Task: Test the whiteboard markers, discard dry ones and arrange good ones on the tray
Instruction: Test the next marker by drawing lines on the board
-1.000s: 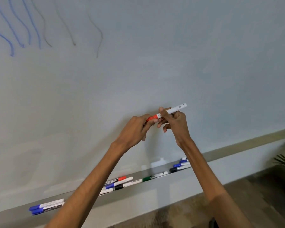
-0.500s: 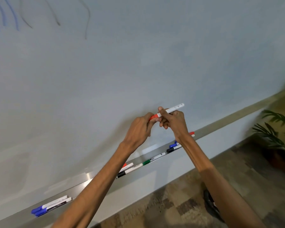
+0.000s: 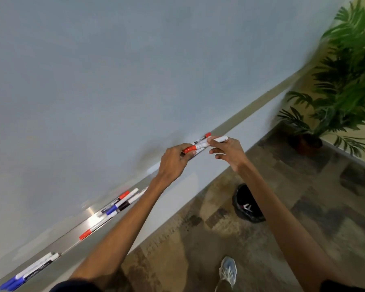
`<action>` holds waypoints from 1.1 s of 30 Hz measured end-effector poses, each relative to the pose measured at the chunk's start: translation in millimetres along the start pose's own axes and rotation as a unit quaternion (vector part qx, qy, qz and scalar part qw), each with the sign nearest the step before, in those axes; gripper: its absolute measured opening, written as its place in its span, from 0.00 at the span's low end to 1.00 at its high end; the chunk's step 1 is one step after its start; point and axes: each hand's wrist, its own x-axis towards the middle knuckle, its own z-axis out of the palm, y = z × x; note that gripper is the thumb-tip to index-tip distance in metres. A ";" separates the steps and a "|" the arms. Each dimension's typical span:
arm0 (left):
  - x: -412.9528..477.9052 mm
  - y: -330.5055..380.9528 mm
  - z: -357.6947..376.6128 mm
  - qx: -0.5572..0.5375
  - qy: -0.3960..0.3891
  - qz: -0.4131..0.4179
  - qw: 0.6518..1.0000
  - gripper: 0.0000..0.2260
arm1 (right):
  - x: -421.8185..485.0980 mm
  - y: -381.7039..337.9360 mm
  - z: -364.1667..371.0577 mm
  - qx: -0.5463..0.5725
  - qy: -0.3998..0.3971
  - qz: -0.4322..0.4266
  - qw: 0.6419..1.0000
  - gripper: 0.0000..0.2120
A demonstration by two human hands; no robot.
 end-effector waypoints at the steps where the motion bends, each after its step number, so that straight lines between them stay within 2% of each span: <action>1: 4.2 2.5 12.2 -0.020 -0.006 -0.010 1.000 0.09 | 2.7 4.9 -14.2 -0.020 0.004 0.006 1.000 0.12; 4: 16.9 10.9 47.2 -0.038 -0.025 -0.029 0.999 0.09 | 12.1 19.4 -60.1 -0.115 0.019 0.008 0.993 0.08; 7: 28.4 23.4 92.3 0.007 -0.060 -0.008 0.998 0.09 | 24.7 42.9 -114.4 -0.239 0.014 -0.008 0.971 0.08; 10: 41.2 33.2 146.4 0.062 -0.099 0.029 0.993 0.07 | 35.0 72.2 -159.5 -0.406 -0.027 -0.018 0.913 0.09; 12: 50.9 40.1 182.9 0.090 -0.115 0.043 0.988 0.06 | 38.7 88.8 -183.9 -0.466 -0.037 -0.006 0.884 0.11; 18: 79.6 59.0 279.6 0.167 -0.167 0.148 0.960 0.07 | 58.9 132.0 -258.4 -0.498 0.007 0.043 0.866 0.12; 21: 89.6 59.5 321.9 0.171 -0.208 0.166 0.949 0.10 | 72.7 151.2 -289.1 -0.500 0.024 0.062 0.864 0.12; 25: 100.8 59.6 368.2 0.132 -0.243 0.134 0.952 0.12 | 90.2 173.8 -317.4 -0.506 0.051 0.069 0.858 0.12; 30: 116.6 61.1 401.5 0.105 -0.269 0.088 0.953 0.18 | 111.4 194.0 -347.0 -0.555 0.060 0.104 0.823 0.24; 33: 120.5 57.4 408.7 0.104 -0.285 0.075 0.950 0.18 | 116.5 199.6 -356.5 -0.548 0.073 0.115 0.825 0.24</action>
